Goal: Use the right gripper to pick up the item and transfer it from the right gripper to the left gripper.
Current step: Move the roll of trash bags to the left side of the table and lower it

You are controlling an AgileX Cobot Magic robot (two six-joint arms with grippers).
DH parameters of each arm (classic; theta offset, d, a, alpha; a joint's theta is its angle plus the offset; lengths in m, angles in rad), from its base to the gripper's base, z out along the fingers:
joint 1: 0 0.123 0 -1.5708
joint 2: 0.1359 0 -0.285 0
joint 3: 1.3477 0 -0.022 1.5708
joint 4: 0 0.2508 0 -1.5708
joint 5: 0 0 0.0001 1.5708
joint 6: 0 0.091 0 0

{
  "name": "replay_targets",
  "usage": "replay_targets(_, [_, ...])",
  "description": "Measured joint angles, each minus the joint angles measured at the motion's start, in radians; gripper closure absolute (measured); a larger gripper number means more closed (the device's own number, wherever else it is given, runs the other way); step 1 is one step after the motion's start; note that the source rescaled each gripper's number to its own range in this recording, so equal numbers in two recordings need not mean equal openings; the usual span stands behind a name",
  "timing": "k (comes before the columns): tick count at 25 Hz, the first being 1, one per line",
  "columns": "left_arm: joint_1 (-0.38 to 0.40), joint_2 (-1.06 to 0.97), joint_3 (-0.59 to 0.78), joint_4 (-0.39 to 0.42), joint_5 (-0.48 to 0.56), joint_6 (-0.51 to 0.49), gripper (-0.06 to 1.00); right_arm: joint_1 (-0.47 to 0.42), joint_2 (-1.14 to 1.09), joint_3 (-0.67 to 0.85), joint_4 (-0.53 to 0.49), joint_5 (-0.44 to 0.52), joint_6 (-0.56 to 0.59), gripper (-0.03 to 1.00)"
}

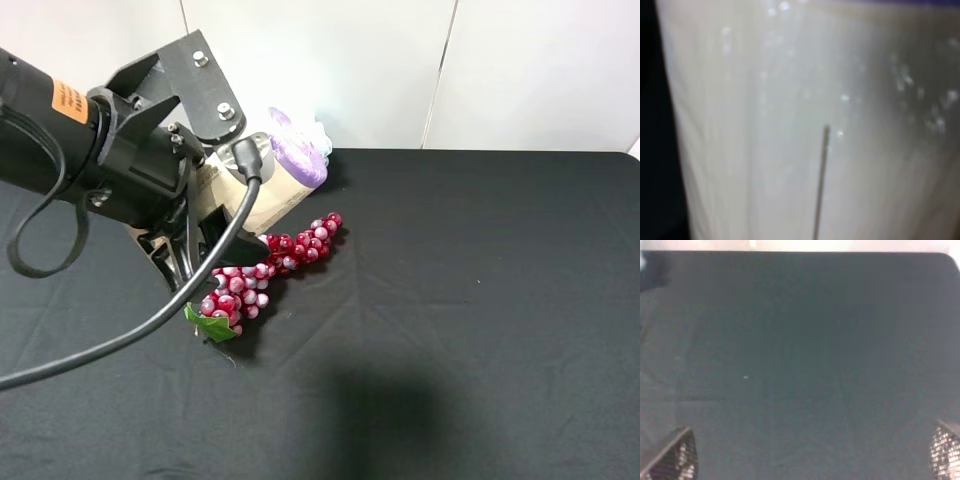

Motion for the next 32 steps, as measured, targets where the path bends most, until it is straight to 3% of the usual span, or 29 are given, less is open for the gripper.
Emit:
replay_targets(6, [0.032,0.0,-0.008,0.017,0.026,-0.114,0.94,-0.026,0.0,0.0,0.0,0.0,0.006,-0.03])
replay_targets(15, [0.274,0.016,-0.147,0.209,0.247,-0.385,0.94,-0.026,0.0,0.0,0.0,0.0,0.007,-0.03])
replay_targets(23, [0.54,0.18,-0.177,0.238,0.36,-0.419,0.94,-0.026,0.0,0.0,0.0,0.0,0.007,-0.03])
replay_targets(27, [0.622,0.287,-0.177,0.238,0.36,-0.42,0.94,-0.026,0.0,0.0,0.0,0.0,0.007,-0.03])
replay_targets(32, [0.665,0.41,-0.177,0.239,0.304,-0.42,0.94,-0.026,0.0,0.0,0.0,0.0,0.007,-0.03])
